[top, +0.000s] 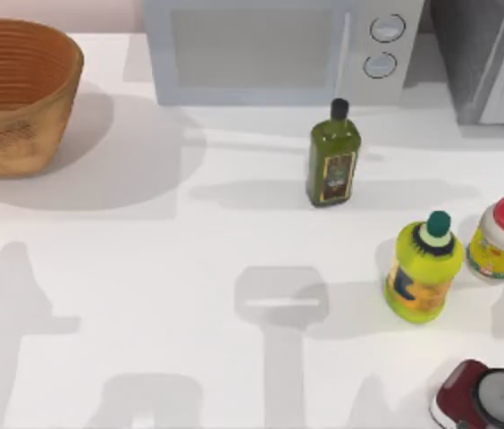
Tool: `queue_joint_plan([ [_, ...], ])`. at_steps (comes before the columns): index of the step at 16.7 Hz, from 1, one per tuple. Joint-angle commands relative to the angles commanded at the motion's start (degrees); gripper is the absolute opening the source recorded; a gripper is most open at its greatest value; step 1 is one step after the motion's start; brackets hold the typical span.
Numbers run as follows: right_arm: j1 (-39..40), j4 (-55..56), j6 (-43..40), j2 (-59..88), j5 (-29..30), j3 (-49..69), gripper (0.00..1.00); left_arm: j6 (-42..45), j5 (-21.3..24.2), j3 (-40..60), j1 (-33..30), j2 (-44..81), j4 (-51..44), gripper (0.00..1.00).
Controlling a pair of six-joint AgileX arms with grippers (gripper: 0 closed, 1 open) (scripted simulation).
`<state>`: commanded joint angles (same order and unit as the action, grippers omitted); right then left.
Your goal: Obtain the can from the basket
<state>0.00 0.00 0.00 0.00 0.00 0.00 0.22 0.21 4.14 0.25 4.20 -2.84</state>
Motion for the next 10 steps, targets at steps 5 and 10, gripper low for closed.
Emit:
queue_joint_plan([
  [5, 0.0, 0.0, 0.0, 0.0, 0.0, 0.0, 1.00, -0.2, -0.2, -4.1, -0.2, -4.2, 2.8, 0.00],
  [10, 0.0, 0.0, 0.0, 0.0, 0.0, 0.0, 1.00, -0.1, 0.0, -3.8, -0.1, -3.4, 3.1, 0.00],
])
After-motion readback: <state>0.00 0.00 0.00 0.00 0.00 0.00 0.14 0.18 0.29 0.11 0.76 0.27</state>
